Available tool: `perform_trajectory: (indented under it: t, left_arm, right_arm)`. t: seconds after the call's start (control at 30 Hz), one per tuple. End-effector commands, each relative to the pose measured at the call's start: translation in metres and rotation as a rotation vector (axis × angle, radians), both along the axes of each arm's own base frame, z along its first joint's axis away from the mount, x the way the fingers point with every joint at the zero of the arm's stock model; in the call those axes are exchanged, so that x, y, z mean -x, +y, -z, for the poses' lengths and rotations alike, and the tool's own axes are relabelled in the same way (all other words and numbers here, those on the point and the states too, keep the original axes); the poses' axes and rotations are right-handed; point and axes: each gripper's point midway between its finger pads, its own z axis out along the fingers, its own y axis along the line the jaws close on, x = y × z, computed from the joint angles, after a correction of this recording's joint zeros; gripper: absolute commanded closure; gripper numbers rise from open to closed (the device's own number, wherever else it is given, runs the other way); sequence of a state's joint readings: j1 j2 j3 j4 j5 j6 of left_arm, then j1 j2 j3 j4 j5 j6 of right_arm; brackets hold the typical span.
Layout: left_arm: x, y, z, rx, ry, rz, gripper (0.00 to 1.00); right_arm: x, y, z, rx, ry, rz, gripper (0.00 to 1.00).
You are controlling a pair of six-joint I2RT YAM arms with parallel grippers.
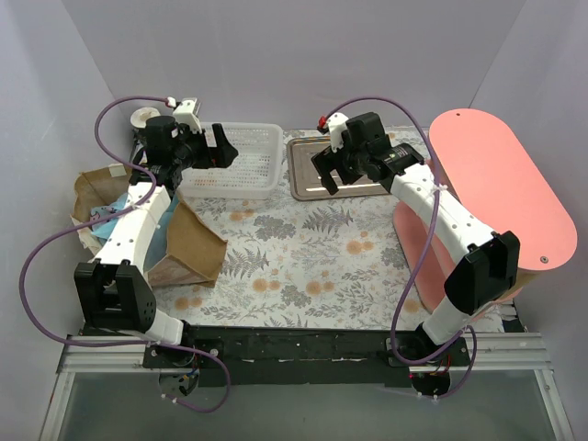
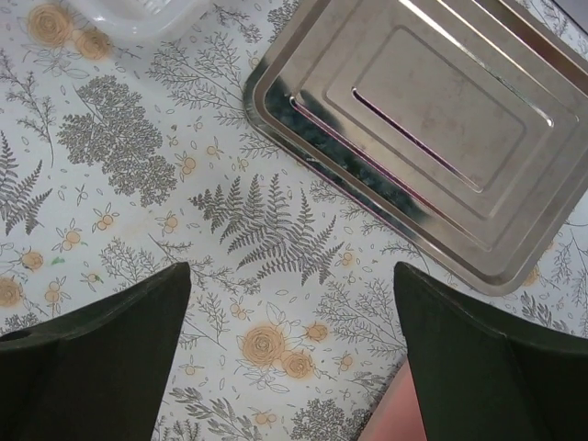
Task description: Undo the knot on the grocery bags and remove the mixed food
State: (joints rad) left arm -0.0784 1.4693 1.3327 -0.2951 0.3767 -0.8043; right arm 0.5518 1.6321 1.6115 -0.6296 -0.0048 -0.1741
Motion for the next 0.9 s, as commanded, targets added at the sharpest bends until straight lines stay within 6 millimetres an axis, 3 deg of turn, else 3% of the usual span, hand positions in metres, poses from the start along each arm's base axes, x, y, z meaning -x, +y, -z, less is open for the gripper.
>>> perform_trajectory:
  t: [0.0, 0.23, 0.4, 0.67, 0.87]
  left_arm:
    - [0.004, -0.015, -0.012, 0.008, -0.021, 0.083, 0.02]
    - [0.006, -0.020, -0.011, -0.037, -0.037, 0.141, 0.02]
    - [0.013, -0.022, -0.012, -0.032, -0.042, 0.159, 0.02]
    - [0.019, -0.024, -0.016, -0.042, -0.072, 0.186, 0.02]
    - [0.030, -0.025, -0.024, -0.114, -0.120, 0.258, 0.02]
  right_arm:
    - [0.003, 0.012, -0.017, -0.015, -0.053, -0.115, 0.02]
    - [0.006, 0.038, -0.029, -0.052, -0.053, -0.281, 0.02]
    - [0.013, 0.047, -0.020, -0.072, -0.008, -0.318, 0.04]
    - [0.017, 0.037, 0.010, 0.001, 0.021, -0.279, 0.08]
    - [0.013, 0.040, 0.014, -0.005, 0.040, -0.277, 0.11]
